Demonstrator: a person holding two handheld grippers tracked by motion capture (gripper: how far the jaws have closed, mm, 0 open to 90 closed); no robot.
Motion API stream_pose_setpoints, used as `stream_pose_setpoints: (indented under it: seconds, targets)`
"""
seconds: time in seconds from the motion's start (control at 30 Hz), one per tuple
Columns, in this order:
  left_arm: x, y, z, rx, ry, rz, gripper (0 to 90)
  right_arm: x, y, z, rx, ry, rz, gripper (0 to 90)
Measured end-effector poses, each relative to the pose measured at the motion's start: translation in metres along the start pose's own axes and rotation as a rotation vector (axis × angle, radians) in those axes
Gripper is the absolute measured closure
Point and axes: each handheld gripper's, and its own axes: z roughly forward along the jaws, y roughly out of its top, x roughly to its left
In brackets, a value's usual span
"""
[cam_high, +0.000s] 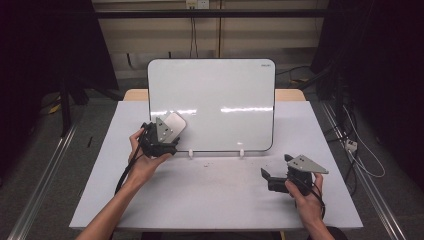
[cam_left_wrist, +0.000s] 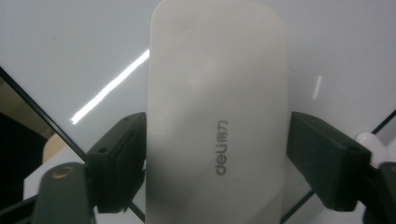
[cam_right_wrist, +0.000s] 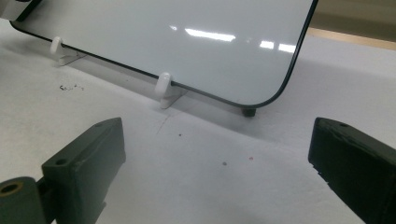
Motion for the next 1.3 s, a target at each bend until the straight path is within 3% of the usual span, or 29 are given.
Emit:
stream_pose_setpoints:
  seconds: [0.07, 0.17, 0.23, 0.27, 0.33, 0.4, 0.47, 0.5, 0.63, 0.73, 0.9, 0.97, 1.03, 1.3]
  targets:
    - [0.001, 0.000, -0.002, -0.002, -0.015, -0.013, 13.5, 0.000, 0.000, 0.000, -0.001, -0.001, 0.001, 3.8]
    - [0.002, 0.000, -0.005, -0.010, -0.041, -0.064, 8.6, 0.000, 0.000, 0.000, -0.001, -0.002, 0.005, 3.8]
    - [0.005, 0.001, -0.008, -0.038, -0.051, -0.097, 7.6, 0.000, 0.000, 0.001, 0.003, 0.001, 0.004, 3.9]
    - [0.007, 0.001, -0.011, -0.027, -0.060, -0.093, 7.6, 0.000, 0.000, 0.001, 0.001, 0.001, 0.005, 3.9]
    - [0.008, 0.002, -0.013, -0.054, -0.077, -0.138, 7.4, -0.001, 0.000, 0.001, 0.000, -0.001, 0.006, 3.8]
    - [0.011, 0.002, -0.016, -0.042, -0.097, -0.140, 6.9, -0.001, 0.000, 0.002, 0.002, -0.001, 0.005, 3.8]
    - [0.011, 0.001, -0.018, -0.051, -0.114, -0.167, 6.7, 0.000, 0.000, 0.001, 0.001, -0.001, 0.005, 3.8]
    - [0.013, 0.002, -0.020, -0.041, -0.116, -0.149, 6.7, -0.001, 0.000, 0.001, 0.000, -0.001, 0.004, 3.8]
    - [0.012, 0.002, -0.026, -0.074, -0.157, -0.206, 5.3, -0.001, 0.000, 0.001, -0.001, -0.001, 0.003, 3.8]
    - [0.011, 0.002, -0.032, -0.078, -0.167, -0.195, 5.0, 0.000, 0.000, 0.001, 0.002, 0.002, 0.003, 3.8]
    - [0.009, -0.004, -0.039, -0.078, -0.163, -0.241, 5.0, 0.000, 0.000, 0.001, 0.001, 0.000, 0.003, 3.8]
    - [0.010, -0.007, -0.040, -0.096, -0.181, -0.261, 5.0, 0.000, 0.000, 0.001, 0.002, 0.000, 0.003, 3.8]
    - [0.010, -0.010, -0.042, -0.096, -0.205, -0.248, 5.0, 0.000, 0.000, 0.001, 0.003, 0.000, 0.002, 3.8]
    - [0.007, -0.020, -0.053, -0.115, -0.181, -0.268, 5.0, 0.000, 0.000, 0.002, 0.005, 0.000, 0.004, 3.8]
